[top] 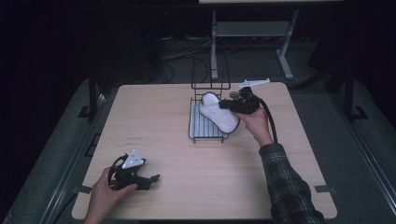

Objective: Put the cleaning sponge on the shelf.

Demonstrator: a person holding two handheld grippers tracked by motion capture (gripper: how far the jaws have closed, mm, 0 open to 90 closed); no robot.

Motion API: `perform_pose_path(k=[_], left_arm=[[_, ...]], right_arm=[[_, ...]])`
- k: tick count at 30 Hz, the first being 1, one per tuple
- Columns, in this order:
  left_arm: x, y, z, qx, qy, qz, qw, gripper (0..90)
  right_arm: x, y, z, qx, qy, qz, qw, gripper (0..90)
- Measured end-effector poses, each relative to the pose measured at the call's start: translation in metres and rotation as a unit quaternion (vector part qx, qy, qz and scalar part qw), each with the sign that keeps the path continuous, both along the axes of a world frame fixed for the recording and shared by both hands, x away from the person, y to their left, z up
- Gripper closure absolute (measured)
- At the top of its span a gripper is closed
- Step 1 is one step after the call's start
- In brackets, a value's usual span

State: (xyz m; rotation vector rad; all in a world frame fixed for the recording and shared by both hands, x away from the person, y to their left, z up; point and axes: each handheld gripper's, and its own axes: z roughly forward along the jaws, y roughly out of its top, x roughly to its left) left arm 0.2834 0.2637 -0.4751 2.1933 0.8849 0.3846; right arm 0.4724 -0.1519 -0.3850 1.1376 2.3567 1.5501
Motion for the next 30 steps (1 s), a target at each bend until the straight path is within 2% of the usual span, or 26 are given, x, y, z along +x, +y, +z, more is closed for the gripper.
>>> perform_pose_path(k=[22,30], left_arm=[[0.000,0.000,0.000,0.000,0.000,0.000,1.0000,12.8],[0.000,0.000,0.000,0.000,0.000,0.000,1.0000,12.8]], right_arm=[[0.008,0.016,-0.017,0.018,0.013,0.000,0.9998,78.1],[0.010,0.023,-0.022,0.006,0.009,-0.001,0.9999,76.9]])
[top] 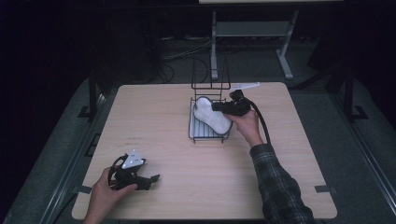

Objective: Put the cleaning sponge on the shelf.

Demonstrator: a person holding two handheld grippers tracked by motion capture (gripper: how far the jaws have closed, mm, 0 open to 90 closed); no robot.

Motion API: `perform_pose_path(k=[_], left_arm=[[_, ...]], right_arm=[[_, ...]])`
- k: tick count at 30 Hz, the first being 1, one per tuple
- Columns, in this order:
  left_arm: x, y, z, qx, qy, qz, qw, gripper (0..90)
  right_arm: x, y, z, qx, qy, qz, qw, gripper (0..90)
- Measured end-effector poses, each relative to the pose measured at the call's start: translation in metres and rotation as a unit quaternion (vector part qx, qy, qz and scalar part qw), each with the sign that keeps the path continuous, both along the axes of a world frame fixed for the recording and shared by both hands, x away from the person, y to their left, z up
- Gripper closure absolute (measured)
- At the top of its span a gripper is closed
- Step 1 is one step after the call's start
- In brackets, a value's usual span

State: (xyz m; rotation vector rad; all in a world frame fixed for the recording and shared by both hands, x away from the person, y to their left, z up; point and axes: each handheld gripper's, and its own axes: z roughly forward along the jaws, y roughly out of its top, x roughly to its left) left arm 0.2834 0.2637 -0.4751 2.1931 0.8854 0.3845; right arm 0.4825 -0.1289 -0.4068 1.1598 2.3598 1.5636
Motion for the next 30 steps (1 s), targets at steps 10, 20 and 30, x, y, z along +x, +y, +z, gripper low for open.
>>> perform_pose_path(k=[10,20,30], left_arm=[[0.0000,0.0000,0.0000,0.000,0.000,0.000,1.0000,12.8],[0.0000,0.0000,0.0000,0.000,0.000,0.000,1.0000,12.8],[0.0000,0.0000,0.0000,0.000,0.000,0.000,1.0000,12.8]], right_arm=[[0.0003,0.0019,-0.0033,-0.026,0.001,-0.006,0.9997,67.4],[0.0002,0.0027,-0.0050,-0.051,-0.006,-0.015,0.9986,49.8],[-0.0023,-0.0026,-0.0009,-0.069,-0.014,-0.028,0.9971,38.7]])
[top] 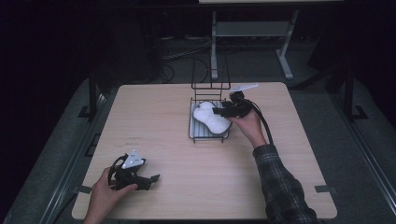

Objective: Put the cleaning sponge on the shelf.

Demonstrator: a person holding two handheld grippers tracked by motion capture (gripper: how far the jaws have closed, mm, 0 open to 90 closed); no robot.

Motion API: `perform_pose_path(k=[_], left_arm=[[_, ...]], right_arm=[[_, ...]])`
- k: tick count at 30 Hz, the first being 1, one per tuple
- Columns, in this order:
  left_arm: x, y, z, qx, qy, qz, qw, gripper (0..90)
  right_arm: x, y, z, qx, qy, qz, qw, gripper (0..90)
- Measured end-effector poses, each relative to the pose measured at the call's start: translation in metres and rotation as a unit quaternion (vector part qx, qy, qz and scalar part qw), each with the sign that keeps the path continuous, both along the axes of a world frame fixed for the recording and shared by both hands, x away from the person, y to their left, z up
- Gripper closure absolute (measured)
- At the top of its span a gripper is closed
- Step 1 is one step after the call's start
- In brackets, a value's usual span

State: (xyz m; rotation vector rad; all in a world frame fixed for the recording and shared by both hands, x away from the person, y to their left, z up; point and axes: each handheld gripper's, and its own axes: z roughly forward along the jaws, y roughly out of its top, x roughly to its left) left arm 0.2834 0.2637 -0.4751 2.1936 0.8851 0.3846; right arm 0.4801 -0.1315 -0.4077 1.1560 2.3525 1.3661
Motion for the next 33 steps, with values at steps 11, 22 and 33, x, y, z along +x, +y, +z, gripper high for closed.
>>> perform_pose_path(k=[11,22,33], left_arm=[[0.000,0.000,0.000,-0.001,0.000,0.000,1.0000,12.8],[0.000,0.000,0.000,-0.001,0.000,0.000,1.0000,12.8],[0.000,0.000,0.000,-0.001,0.000,0.000,1.0000,12.8]], right_arm=[[-0.013,-0.017,0.008,-0.008,0.000,0.012,0.9999,72.2],[-0.017,-0.037,-0.008,-0.039,0.016,-0.007,0.9991,89.6],[-0.014,-0.033,-0.019,-0.046,0.019,0.000,0.9987,89.2]])
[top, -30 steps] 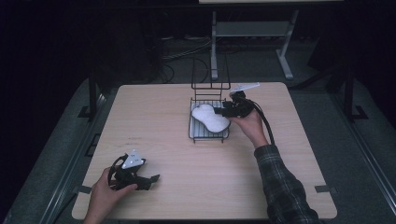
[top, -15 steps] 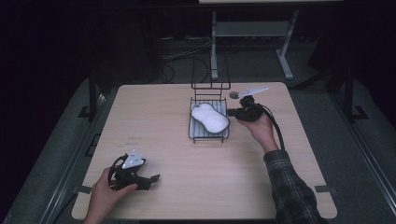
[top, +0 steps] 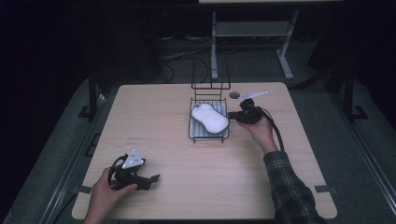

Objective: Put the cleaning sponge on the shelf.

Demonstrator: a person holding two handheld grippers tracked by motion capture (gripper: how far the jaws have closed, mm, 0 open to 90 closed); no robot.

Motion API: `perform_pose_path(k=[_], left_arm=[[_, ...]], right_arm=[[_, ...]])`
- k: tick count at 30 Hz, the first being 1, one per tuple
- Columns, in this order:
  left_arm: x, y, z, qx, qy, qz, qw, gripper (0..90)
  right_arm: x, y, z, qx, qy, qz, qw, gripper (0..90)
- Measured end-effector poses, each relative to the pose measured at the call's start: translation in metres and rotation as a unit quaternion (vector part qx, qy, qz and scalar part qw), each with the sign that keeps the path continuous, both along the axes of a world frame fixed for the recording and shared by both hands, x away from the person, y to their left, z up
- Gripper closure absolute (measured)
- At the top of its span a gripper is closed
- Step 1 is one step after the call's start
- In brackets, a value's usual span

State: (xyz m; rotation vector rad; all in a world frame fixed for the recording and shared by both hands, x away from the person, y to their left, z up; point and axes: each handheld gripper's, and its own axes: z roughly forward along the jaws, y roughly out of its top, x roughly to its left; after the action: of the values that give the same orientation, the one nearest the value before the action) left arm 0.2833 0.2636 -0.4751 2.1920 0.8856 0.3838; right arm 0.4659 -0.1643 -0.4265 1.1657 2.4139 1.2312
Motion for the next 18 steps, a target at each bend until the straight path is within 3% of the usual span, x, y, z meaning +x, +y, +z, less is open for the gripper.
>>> perform_pose_path(k=[18], left_arm=[[0.000,0.000,0.000,0.000,0.000,0.000,1.0000,12.8]], right_arm=[[-0.020,0.021,0.003,-0.010,-0.002,0.062,0.9980,89.2]])
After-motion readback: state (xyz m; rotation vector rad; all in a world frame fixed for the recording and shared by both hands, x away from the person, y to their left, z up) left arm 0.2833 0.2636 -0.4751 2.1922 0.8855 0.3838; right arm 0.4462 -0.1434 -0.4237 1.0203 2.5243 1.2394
